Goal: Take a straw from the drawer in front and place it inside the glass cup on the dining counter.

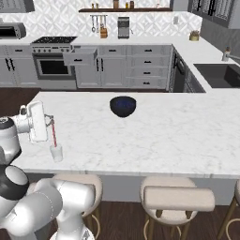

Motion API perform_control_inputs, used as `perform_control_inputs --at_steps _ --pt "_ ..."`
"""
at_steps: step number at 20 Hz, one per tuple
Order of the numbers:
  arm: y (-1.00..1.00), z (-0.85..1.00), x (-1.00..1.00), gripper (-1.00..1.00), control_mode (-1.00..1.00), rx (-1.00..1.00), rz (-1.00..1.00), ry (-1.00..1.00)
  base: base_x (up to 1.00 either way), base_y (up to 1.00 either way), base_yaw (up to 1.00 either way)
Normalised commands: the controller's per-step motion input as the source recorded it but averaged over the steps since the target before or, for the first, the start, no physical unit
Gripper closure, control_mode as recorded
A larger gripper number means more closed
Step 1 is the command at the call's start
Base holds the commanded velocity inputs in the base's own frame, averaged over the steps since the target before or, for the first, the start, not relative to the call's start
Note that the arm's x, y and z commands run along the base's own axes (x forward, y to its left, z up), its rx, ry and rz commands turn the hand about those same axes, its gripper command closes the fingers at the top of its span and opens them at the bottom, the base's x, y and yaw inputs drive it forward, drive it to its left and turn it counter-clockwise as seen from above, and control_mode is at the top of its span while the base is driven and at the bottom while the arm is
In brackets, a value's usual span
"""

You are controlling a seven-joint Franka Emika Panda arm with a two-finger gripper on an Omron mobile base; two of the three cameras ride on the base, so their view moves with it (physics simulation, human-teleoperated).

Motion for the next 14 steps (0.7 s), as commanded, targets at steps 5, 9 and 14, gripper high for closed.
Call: perform_control_inputs --at_steps 5,9,14 --pt "0.10 -0.17 0.10 1.00 -1.00 -0.03 0.00 -0.09 0.00 0.00 0.00" --pt "0.23 -0.09 0.00 1.00 -1.00 0.00 0.00 0.00 0.00 0.00 0.00" --pt "0.16 -0.04 0.07 1.00 -1.00 0.00 0.00 -0.02 0.00 0.00 0.00"
